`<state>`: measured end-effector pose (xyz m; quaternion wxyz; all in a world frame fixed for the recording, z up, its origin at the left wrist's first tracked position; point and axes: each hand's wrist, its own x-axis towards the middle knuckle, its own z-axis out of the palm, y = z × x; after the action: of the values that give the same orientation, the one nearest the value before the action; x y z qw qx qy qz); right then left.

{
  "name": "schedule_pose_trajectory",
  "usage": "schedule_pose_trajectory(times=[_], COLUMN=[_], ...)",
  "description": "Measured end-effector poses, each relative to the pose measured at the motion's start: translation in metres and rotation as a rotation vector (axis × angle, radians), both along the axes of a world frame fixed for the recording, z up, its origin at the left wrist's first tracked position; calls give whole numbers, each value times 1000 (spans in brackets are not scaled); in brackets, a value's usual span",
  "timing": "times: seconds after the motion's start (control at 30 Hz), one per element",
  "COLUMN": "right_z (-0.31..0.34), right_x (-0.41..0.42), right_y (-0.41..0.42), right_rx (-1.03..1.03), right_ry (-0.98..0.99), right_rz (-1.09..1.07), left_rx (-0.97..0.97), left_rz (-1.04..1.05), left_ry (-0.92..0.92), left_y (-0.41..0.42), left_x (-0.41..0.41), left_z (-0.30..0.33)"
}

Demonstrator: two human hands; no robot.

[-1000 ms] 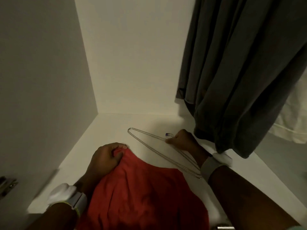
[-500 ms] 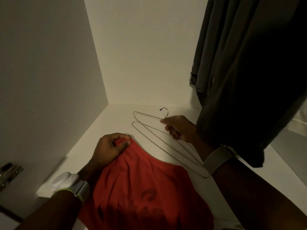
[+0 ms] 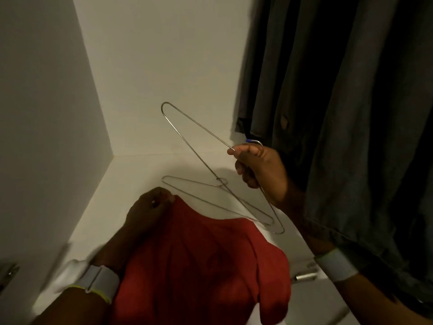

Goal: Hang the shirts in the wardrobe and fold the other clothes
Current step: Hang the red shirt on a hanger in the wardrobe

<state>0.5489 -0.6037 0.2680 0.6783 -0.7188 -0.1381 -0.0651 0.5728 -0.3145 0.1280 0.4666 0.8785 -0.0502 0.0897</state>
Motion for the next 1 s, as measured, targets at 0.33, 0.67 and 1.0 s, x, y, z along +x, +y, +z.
schedule_pose_trajectory(times=[0.33, 0.67, 1.0], right_z=[-10, -130, -146], right_x=[-166, -356, -505], right_y=[-30, -99, -161], right_rx=[343, 526, 1055], right_ry=[4, 68, -353], right_rz=[-121, -294, -397], left_rx=[-118, 77, 474], left_rz=[-697, -1184, -1650], left_ry=[-170, -134, 61], left_y=[-74, -164, -255], left_x=[-73, -187, -287], left_z=[89, 108, 98])
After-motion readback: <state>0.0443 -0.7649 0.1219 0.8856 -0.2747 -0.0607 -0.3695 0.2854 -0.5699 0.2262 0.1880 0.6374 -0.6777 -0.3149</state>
